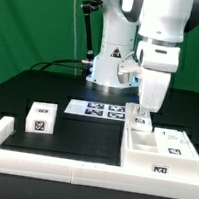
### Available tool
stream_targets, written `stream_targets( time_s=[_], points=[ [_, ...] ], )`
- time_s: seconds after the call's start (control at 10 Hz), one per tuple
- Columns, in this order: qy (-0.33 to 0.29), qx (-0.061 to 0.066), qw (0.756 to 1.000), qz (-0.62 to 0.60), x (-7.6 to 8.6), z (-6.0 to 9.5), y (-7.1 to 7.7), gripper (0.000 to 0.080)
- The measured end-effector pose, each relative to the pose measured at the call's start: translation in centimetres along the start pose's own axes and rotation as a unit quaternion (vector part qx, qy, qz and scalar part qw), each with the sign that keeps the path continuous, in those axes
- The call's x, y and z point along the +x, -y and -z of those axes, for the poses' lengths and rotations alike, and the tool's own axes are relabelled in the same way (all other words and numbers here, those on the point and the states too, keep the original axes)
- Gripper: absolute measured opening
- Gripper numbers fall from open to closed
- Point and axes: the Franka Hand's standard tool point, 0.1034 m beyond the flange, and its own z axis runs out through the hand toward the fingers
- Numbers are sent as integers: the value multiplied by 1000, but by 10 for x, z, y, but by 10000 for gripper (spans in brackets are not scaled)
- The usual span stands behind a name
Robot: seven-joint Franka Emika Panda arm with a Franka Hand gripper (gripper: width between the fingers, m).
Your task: Assemble cabinet
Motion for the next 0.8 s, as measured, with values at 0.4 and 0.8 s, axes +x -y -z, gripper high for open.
stream_targets(
  time_s=[0.4, 0.8],
  points=[
    [-15, -29, 999, 0, 6, -3, 0, 70],
    [-20, -36, 999, -2, 4, -6, 0, 70]
  ],
)
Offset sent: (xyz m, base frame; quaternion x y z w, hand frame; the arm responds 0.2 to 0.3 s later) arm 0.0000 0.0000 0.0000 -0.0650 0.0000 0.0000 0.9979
